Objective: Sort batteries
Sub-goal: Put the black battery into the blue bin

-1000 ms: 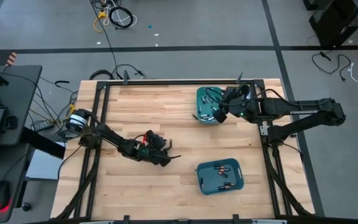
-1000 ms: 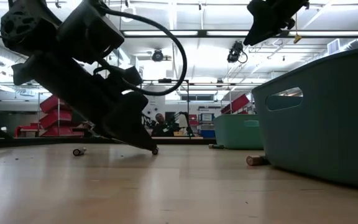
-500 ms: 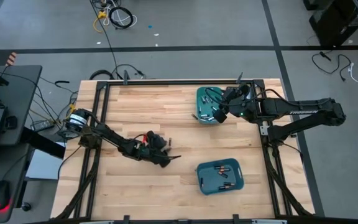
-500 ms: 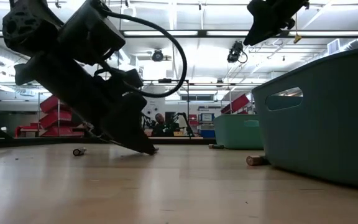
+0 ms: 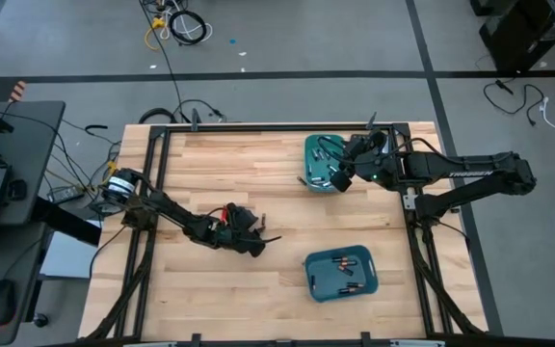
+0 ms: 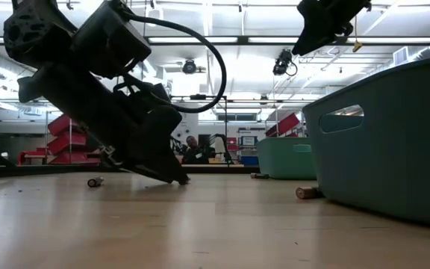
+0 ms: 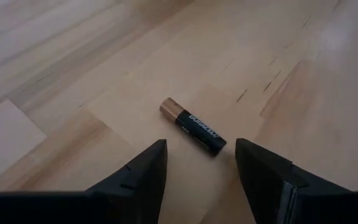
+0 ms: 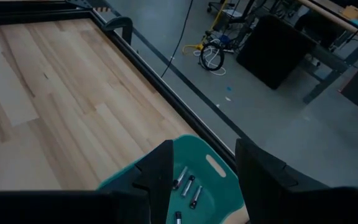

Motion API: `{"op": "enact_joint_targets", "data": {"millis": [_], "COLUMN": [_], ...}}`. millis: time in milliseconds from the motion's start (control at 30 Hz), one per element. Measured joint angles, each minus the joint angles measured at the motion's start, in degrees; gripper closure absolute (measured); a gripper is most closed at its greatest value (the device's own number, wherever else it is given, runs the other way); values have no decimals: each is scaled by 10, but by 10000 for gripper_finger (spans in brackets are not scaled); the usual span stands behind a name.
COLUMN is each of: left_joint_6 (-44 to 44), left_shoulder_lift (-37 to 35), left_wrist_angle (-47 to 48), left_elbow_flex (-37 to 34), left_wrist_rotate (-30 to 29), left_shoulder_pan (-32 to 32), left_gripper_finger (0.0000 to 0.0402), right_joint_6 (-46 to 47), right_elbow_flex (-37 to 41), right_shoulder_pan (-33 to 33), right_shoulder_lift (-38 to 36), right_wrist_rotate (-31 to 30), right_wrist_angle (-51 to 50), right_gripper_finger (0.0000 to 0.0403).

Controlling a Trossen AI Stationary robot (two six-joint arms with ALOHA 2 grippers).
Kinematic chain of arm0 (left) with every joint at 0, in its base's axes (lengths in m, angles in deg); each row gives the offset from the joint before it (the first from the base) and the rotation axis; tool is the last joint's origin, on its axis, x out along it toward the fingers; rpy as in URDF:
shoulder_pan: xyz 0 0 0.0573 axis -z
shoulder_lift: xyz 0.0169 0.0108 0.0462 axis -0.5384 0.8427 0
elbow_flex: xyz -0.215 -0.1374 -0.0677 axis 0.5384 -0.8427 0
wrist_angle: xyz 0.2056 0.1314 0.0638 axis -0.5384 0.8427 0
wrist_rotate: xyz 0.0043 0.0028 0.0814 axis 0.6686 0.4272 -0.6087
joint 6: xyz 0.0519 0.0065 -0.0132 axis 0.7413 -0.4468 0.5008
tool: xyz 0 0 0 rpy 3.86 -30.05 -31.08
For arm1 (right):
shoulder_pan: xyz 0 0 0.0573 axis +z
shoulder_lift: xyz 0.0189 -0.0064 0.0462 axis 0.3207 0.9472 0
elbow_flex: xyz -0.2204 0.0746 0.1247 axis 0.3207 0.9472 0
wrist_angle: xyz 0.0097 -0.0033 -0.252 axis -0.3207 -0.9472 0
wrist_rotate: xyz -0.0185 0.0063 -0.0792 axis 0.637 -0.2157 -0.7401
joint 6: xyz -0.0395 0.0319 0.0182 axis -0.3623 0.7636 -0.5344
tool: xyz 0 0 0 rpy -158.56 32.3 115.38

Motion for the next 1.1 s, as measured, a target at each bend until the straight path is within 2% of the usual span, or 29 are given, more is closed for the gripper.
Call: {"op": "enact_joint_targets", "data": {"millis": [267, 600, 1100], "left_joint_6": [-6, 16, 19], "left_shoulder_lift": [30, 36, 37], "left_wrist_angle": [-18, -21, -12], "left_elbow_flex": [1, 1, 1], "left_wrist_rotate": [-25, -48, -63], "left_shoulder_pan": [1, 4, 3], "left_gripper_finger": [241, 250, 335], "right_joint_6": [-5, -6, -6], "right_elbow_flex": [0, 0, 0], "right_shoulder_pan": [0, 0, 0], "right_shoulder_lift": [0, 0, 0], "right_wrist_rotate": [0, 0, 1], "right_wrist_angle": [0, 0, -2], "right_gripper_finger": [245, 245, 245]}}
